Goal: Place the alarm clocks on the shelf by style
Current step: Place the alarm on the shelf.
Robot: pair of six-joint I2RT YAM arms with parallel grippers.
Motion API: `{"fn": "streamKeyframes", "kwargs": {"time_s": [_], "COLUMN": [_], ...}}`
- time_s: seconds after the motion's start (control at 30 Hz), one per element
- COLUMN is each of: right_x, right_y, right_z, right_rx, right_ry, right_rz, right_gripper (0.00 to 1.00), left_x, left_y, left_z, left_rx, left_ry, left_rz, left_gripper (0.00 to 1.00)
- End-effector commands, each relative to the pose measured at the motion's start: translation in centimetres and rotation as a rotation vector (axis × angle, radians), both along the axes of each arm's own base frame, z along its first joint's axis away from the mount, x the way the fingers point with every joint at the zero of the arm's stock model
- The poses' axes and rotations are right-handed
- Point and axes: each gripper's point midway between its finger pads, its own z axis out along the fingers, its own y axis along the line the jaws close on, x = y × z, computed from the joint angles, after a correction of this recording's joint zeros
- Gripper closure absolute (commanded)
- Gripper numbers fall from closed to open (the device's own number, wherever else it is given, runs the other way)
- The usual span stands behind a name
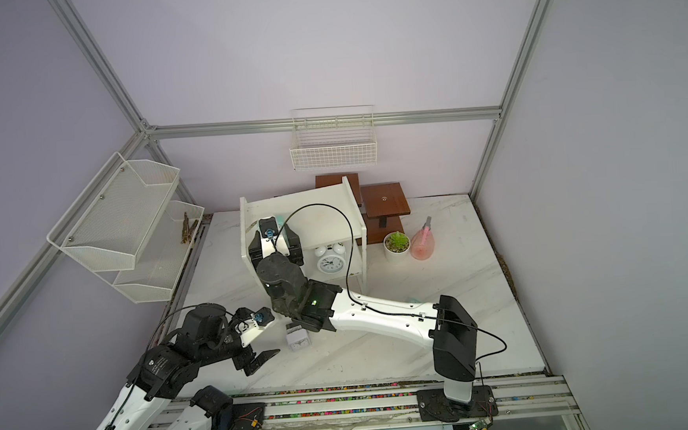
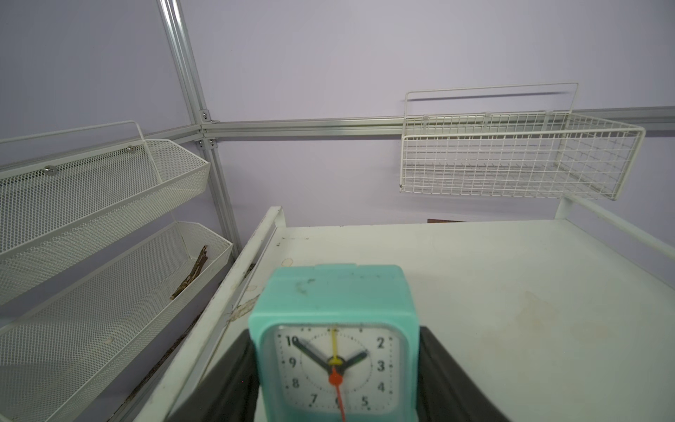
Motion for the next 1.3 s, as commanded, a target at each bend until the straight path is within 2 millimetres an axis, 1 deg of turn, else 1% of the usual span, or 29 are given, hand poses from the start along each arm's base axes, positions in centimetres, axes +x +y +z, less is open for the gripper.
{"fn": "streamKeyframes", "kwargs": {"time_s": [0.0, 0.23, 0.33, 0.4, 0.43, 0.57, 0.7, 0.83, 1.03, 1.17, 1.2, 1.23, 1.27], "right_x": [0.3, 0.5, 0.3, 0.3, 0.2, -0.4, -1.0, -1.5, -2.7, -4.3, -4.7, -5.4, -6.0], "right_y": [0.5, 0.7, 0.8, 1.0, 1.0, 1.0, 0.6, -0.2, -2.0, -3.3, -3.4, -4.5, -5.0], "right_z": [0.8, 0.9, 1.0, 1.2, 1.3, 1.9, 2.4, 2.9, 3.5, 2.8, 2.2, 3.0, 2.7], "right_rx": [0.035, 0.033, 0.035, 0.033, 0.029, 0.021, 0.027, 0.031, 0.033, 0.024, 0.021, 0.049, 0.064], "right_ry": [0.0, 0.002, 0.002, 0.006, 0.008, 0.007, 0.015, 0.028, 0.06, 0.119, 0.136, 0.135, 0.147], "right_rz": [0.013, 0.005, 0.011, 0.018, 0.021, 0.034, 0.048, 0.058, 0.099, 0.177, 0.201, 0.221, 0.247], "right_gripper": [0.48, 0.44, 0.4, 0.36, 0.29, 0.13, 0.05, 0.03, 0.01, 0.02, 0.02, 0.03, 0.03], "left_x": [0.2, 0.2, 0.3, 0.4, 0.5, 0.9, 1.4, 1.8, 2.6, 3.5, 3.7, 3.9, 4.0], "left_y": [-0.4, -0.3, -0.3, -0.3, -0.3, -0.4, -0.6, -0.9, -1.1, -1.2, -1.2, -1.3, -1.3], "left_z": [0.2, -0.1, -0.3, -0.5, -0.6, -1.3, -1.9, -2.2, -2.5, -3.0, -3.2, -3.4, -3.8], "left_rx": [-0.016, -0.012, -0.008, -0.002, 0.001, 0.015, 0.033, 0.037, 0.039, 0.051, 0.057, 0.063, 0.072], "left_ry": [-0.026, -0.025, -0.028, -0.027, -0.027, -0.021, -0.01, -0.004, -0.002, 0.006, 0.011, 0.015, 0.024], "left_rz": [-0.021, -0.022, -0.022, -0.022, -0.022, -0.022, -0.03, -0.032, -0.018, 0.006, 0.011, 0.015, 0.019], "left_gripper": [0.01, 0.0, 0.0, 0.0, 0.0, 0.0, 0.0, 0.0, 0.0, 0.01, 0.03, 0.04, 0.05]}}
